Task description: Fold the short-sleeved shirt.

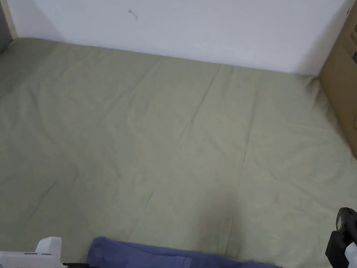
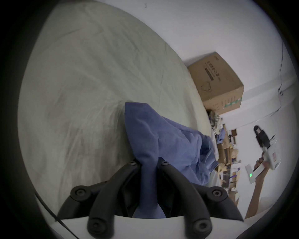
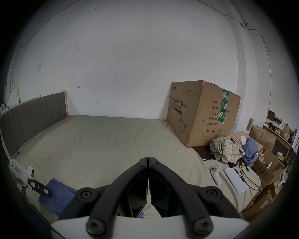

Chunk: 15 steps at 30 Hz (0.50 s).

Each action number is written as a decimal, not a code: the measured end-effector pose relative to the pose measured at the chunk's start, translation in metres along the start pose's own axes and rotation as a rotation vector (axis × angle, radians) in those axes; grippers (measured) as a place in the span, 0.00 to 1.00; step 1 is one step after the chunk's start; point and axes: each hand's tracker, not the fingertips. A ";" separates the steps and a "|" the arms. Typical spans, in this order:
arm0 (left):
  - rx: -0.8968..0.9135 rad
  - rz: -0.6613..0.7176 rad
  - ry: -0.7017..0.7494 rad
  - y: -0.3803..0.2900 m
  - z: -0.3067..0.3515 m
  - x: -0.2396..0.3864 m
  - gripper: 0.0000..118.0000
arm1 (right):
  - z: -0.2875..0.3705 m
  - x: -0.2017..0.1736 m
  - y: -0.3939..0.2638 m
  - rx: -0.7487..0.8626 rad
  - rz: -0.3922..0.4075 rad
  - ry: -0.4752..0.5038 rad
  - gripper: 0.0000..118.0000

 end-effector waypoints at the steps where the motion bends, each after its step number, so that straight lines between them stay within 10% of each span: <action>1: -0.007 -0.031 0.026 0.002 0.002 0.007 0.12 | -0.001 0.000 0.000 0.000 0.000 0.002 0.00; 15: 0.033 -0.072 0.172 0.027 0.084 0.033 0.09 | 0.000 0.004 -0.004 0.033 -0.027 0.024 0.00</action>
